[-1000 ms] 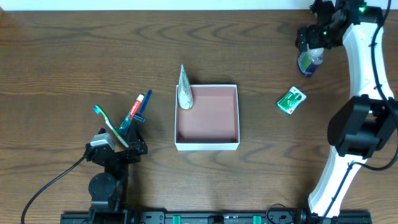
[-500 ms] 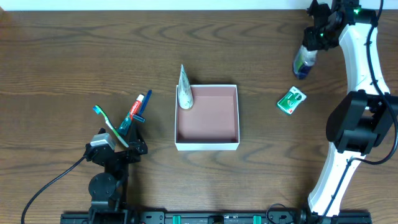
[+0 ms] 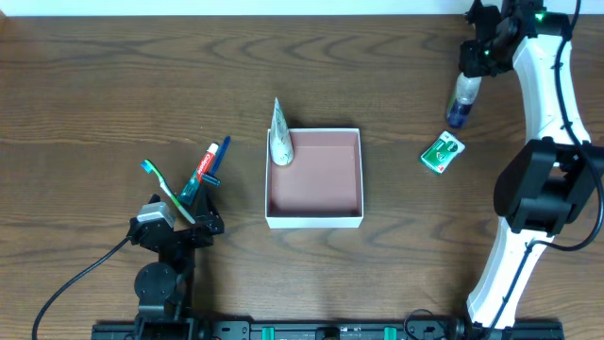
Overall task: Pack container
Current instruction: 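Carry the soap bottle with the right gripper into the box and lower it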
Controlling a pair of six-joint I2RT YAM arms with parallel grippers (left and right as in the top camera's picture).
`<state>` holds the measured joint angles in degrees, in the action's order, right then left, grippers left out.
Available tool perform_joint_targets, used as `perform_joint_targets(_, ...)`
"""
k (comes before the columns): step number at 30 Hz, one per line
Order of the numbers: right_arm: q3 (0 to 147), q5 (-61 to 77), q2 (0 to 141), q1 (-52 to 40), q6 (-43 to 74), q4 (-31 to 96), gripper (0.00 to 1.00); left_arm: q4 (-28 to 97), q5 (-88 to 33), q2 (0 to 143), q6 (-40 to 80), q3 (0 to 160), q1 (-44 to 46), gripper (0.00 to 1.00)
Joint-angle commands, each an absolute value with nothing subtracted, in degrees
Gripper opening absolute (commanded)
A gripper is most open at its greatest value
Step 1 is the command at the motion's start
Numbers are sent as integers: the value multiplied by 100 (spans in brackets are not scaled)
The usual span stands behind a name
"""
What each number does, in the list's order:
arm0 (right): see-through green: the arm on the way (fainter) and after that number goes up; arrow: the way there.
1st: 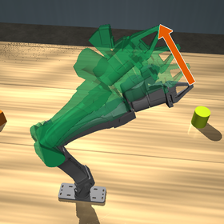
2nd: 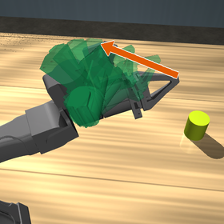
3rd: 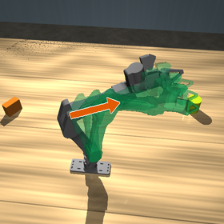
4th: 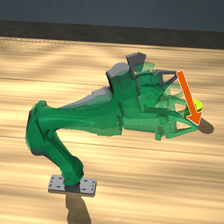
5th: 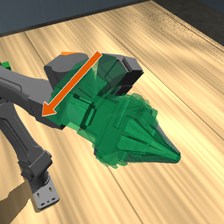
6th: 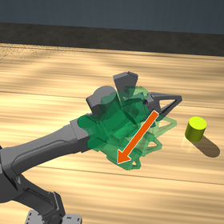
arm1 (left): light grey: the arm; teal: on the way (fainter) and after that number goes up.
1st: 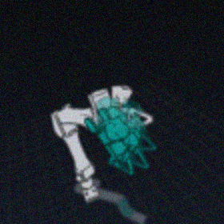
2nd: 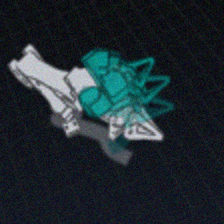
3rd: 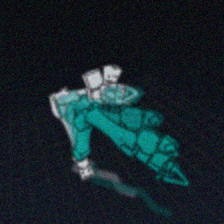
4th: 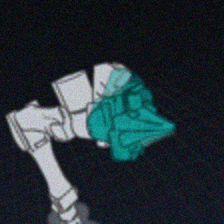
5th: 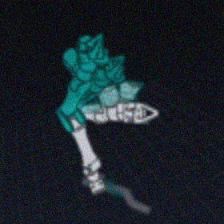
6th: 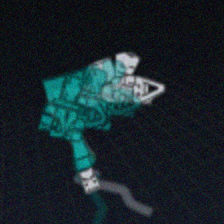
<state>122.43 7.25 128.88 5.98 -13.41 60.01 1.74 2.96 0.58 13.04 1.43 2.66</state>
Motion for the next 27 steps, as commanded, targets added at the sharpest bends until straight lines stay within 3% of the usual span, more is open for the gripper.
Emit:
perform_joint_targets(1, 12258, 987, 12044, 274, -1225, 6062, 4, 384, 360, 23, 1205, 23, 233, 98)
perform_joint_targets(13, 12258, 1520, 10221, -1302, -860, 6497, 4, 384, 360, 23, 1205, 23, 233, 98)
perform_joint_targets(27, 11885, 283, 10191, -2934, 934, 6646, 5, 384, 360, 23, 1205, 23, 233, 98)
